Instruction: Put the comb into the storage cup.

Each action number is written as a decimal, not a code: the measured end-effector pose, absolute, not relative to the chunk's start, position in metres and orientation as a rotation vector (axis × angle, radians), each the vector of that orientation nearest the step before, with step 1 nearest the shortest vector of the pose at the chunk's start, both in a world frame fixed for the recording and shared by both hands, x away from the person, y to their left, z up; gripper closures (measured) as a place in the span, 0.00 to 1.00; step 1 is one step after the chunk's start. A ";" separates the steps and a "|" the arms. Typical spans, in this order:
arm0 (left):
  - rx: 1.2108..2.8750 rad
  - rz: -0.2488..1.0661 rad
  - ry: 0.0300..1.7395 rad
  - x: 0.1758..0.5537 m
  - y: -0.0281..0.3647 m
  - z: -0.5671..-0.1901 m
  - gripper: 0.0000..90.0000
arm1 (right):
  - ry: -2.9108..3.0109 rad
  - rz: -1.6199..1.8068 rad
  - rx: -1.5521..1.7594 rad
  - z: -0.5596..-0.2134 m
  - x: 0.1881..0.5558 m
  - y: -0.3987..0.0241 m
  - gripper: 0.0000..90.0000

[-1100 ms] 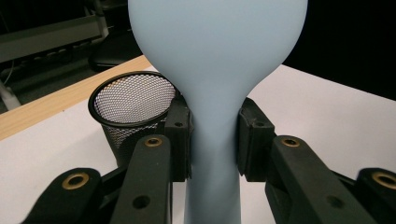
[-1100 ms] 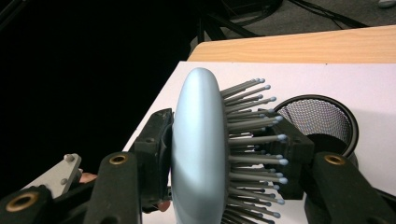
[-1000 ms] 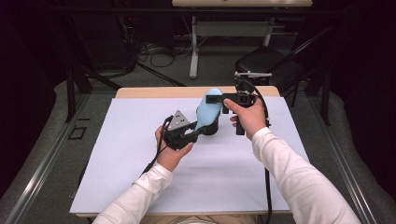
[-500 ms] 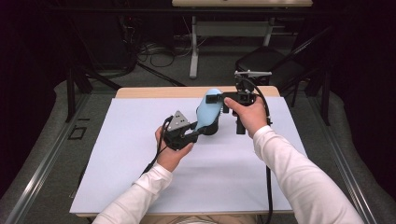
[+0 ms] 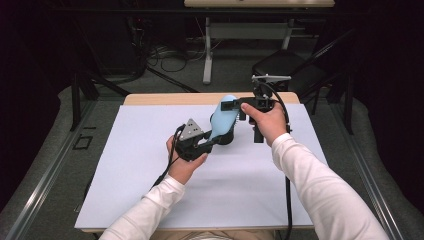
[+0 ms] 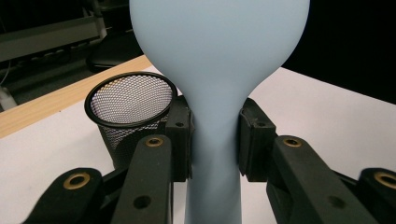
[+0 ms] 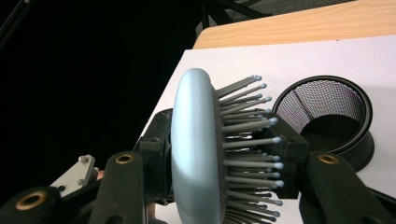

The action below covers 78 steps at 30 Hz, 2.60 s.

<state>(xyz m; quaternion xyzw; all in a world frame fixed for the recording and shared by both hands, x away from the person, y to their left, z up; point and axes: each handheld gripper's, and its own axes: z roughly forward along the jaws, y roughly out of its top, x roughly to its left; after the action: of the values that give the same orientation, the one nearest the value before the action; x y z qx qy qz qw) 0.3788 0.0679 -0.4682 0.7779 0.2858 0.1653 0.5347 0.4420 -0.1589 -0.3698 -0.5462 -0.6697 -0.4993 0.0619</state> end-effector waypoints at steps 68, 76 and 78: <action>1.817 0.356 0.724 0.380 0.071 -0.471 0.62 | -2.009 -1.508 -1.679 -0.368 0.444 -0.164 0.58; 1.807 0.349 0.734 0.379 0.073 -0.470 0.60 | -2.011 -1.519 -1.679 -0.368 0.445 -0.163 0.58; 1.801 0.348 0.734 0.378 0.074 -0.469 0.60 | -2.009 -1.515 -1.680 -0.367 0.446 -0.164 0.58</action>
<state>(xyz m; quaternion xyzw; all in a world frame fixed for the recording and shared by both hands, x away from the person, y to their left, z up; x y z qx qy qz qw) 0.3780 0.0736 -0.4690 0.7612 0.3101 0.1472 0.5503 0.4455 -0.1639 -0.3671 -0.5544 -0.6629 -0.4998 0.0579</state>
